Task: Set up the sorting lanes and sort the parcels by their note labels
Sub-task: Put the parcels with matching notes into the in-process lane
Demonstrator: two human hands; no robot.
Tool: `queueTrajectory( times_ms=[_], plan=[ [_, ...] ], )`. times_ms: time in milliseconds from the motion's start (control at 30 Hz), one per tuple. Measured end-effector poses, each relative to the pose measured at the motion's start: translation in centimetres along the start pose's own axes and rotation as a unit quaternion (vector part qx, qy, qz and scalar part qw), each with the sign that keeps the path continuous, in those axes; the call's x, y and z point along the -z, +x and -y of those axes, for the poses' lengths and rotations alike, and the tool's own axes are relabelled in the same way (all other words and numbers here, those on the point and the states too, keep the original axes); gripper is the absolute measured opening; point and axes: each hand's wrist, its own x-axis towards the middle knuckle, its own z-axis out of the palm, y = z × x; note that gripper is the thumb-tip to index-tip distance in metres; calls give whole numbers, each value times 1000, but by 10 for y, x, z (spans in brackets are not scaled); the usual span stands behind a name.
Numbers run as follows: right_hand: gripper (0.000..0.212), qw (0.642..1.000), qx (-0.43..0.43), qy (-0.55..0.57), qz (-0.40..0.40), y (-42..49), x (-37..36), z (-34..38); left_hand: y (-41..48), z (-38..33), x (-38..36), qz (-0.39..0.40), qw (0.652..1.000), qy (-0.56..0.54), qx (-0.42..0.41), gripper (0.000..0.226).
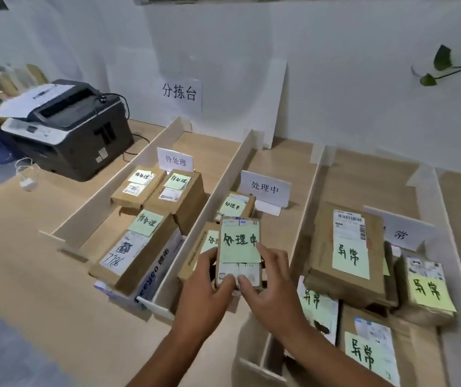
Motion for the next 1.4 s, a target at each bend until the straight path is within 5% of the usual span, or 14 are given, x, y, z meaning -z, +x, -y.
queueTrajectory(
  times_ms=[467,833,1167,1400],
  plan=[
    [79,978,-157,-132,-36,203,-112,-68,268,76,0,123,992,22,22,50],
    [73,969,-167,-184,-4,201,-108,-82,278,82,-23,87,993,80,-10,53],
    [70,953,-108,-254,-121,59,100,-19,145,-71,-95,130,962,78,-228,65],
    [70,903,-148,-317,-250,-167,286,-17,-47,-162,-219,225,914,41,-336,67]
  ],
)
